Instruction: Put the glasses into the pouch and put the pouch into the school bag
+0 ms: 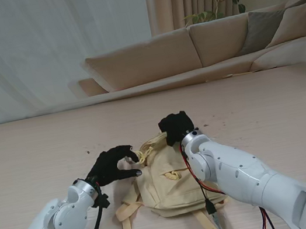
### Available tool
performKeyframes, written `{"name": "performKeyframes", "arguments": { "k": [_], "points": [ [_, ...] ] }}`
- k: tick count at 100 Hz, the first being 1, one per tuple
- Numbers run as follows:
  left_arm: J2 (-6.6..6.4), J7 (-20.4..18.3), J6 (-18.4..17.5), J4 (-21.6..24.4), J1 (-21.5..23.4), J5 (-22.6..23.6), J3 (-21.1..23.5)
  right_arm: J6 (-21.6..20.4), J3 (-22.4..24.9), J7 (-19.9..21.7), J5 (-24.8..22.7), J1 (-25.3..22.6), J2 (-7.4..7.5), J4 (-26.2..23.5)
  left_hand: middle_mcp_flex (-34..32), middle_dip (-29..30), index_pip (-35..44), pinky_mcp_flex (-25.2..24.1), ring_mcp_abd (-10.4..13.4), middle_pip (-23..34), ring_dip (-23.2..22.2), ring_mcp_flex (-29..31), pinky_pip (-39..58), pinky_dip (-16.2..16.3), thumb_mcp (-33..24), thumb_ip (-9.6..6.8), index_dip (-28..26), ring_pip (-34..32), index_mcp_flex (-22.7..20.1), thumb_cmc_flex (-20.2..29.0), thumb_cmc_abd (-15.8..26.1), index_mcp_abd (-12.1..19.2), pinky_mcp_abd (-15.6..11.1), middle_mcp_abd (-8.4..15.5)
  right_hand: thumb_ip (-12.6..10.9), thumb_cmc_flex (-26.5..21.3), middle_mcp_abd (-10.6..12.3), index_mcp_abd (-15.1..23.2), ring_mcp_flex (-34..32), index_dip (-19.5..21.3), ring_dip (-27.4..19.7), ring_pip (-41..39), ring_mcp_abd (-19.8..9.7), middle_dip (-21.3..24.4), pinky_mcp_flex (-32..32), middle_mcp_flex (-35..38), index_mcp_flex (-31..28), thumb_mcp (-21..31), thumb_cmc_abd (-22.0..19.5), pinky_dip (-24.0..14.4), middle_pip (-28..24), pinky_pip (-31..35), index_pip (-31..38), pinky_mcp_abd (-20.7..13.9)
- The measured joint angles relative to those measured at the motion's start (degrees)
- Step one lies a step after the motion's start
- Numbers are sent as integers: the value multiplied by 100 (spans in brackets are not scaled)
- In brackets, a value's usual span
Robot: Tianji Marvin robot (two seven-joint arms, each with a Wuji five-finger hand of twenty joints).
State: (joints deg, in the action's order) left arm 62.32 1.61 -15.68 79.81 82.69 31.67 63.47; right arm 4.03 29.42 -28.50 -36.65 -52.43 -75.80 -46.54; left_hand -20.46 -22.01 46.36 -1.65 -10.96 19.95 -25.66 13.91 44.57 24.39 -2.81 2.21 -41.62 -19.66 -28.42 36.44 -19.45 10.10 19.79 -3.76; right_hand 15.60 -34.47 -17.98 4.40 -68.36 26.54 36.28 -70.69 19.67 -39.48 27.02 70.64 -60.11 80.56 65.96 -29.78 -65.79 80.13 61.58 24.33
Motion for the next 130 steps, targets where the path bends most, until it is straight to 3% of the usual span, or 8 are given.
{"name": "performKeyframes", "arguments": {
  "k": [16,31,42,55,66,82,98,130],
  "points": [
    [3,-573,181,136,-71,21,10,118,-35,96,-99,-1,46,-89,-815,-1,624,-213,1,-22,-6,103,-693,3,4,-70,-123,-39,-2416,-145,297,-340,-6,72,206,380,193,383,1168,-26,-169,344,-476,19,-942,-1211,696,-241,-433,0,106,-218,-333,-406],
    [-46,-633,722,378,-92,-7,-67,121,-45,146,-162,-1,91,-139,-1462,56,457,-101,-124,172,-86,646,-883,98,-23,-118,563,-152,-3149,206,753,-439,8,72,200,1035,578,735,2707,127,-359,925,-1076,526,-2074,-2708,1303,-298,-842,0,425,-579,-915,-987],
    [139,788,243,-118,-195,207,-164,17,62,95,-199,-41,114,-166,-1045,-2,402,-120,-53,177,-201,530,-746,198,-510,-119,582,-212,-1660,955,243,130,-58,78,-408,1447,862,769,3709,325,-469,1667,-1402,1162,-2793,-3671,1762,-546,-1264,4,845,-859,-1519,-1368],
    [257,153,95,-211,-303,-1286,-141,-183,408,79,-365,-264,268,-593,-456,9,-521,-158,78,64,-66,251,-744,34,-1194,-119,982,-127,82,933,125,611,-140,110,-533,1879,1260,1069,4478,346,-911,2668,-1807,1449,-3006,-4716,3108,-789,-1639,346,1511,-1747,-1737,-1586],
    [286,161,35,-255,-442,-917,-187,-346,911,180,-655,-589,467,-1256,100,201,-1278,-133,211,-198,152,-25,-687,-144,-1468,-119,1526,84,1039,269,340,611,-349,137,-558,2161,1461,1154,4862,-177,-1294,3458,-2040,1674,-3080,-5320,4086,-1137,-2031,556,1875,-2494,-1790,-1680],
    [337,-4,148,-163,-444,-1837,-32,-1047,2109,1098,-641,-1384,759,-2668,314,336,-1451,-122,214,-179,228,-214,-622,-289,-1047,-120,1880,166,1238,144,425,499,-409,72,-635,2291,1525,1134,4927,-855,-1578,3957,-2136,1879,-3133,-5530,4498,-1888,-2734,568,2293,-3191,-1733,-1745],
    [433,445,728,465,-11,-1572,404,-1512,3145,1524,-172,-2330,901,-3859,201,336,-1382,-7,176,-146,228,-132,-475,-290,-981,-120,1883,145,1223,143,540,246,-409,2,-777,2278,1526,993,4924,-1034,-1663,4196,-2153,1925,-3138,-5357,4471,-2301,-3206,491,2522,-3306,-1716,-1762],
    [410,239,931,1048,739,-1817,904,-1986,4275,1874,407,-3681,1027,-4728,145,389,-1576,8,138,-318,371,-72,-470,-313,-678,-120,2033,300,1216,169,557,5,-408,-68,-778,2274,1526,426,4797,-1128,-1870,4623,-2179,2054,-3138,-4763,4261,-2235,-3259,821,3069,-2928,-1933,-1762]
  ]
}}
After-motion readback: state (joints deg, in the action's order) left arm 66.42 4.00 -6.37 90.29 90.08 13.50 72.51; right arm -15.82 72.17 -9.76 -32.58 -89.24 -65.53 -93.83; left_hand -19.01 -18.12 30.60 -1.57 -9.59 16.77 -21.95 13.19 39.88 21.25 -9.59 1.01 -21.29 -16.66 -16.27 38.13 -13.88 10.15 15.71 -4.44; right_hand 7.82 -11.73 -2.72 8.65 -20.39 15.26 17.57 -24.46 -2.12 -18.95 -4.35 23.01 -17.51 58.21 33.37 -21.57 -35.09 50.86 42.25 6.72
